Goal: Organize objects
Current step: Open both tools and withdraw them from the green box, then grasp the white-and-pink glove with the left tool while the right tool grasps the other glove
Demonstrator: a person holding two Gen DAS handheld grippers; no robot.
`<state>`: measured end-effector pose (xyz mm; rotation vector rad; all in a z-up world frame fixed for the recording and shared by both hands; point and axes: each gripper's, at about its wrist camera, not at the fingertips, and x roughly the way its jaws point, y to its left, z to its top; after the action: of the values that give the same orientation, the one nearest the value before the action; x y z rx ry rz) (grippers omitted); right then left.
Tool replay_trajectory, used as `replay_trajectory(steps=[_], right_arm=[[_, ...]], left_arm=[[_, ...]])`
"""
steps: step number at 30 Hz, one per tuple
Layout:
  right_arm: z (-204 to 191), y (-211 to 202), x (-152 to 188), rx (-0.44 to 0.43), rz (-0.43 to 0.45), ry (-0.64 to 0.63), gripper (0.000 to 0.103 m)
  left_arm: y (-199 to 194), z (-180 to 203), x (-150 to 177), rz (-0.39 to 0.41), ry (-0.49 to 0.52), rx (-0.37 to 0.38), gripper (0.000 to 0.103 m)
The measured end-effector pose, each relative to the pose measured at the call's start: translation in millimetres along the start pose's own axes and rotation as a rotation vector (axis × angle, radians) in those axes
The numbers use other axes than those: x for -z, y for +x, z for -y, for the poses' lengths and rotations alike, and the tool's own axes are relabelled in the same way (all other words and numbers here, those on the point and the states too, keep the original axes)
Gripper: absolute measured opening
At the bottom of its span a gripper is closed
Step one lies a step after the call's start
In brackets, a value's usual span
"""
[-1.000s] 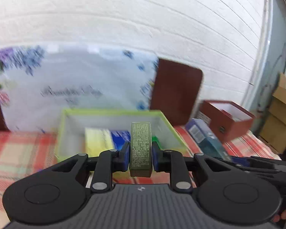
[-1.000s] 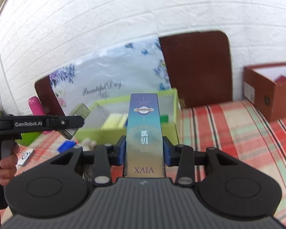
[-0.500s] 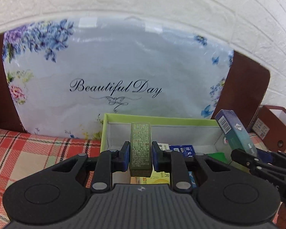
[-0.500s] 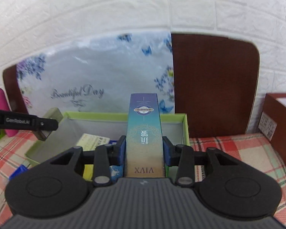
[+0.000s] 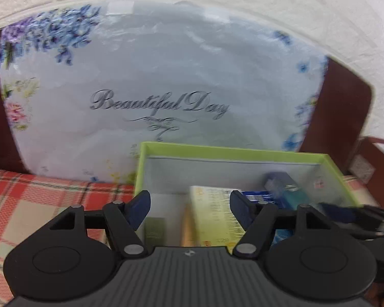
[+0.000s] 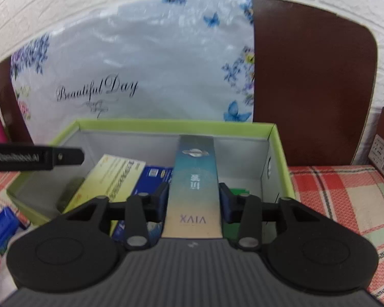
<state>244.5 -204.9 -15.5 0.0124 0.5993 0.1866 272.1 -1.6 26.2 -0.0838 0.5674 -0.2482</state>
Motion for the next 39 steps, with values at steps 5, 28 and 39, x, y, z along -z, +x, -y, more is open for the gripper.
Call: replay_trajectory(steps=[5, 28, 39], right_arm=[[6, -30, 4, -0.018, 0.079, 0.008, 0.069], [9, -150, 110, -0.030, 0.034, 0.083, 0.099], [-10, -165, 121, -0.091, 0.027, 0.045, 0.099]], left_arm=[[-20, 7, -1, 0.043, 0.039, -0.048, 0.077], [-126, 5, 113, -0.075, -0.104, -0.019, 0.081], [-107, -1, 126, -0.145, -0.104, 0.005, 0.018]])
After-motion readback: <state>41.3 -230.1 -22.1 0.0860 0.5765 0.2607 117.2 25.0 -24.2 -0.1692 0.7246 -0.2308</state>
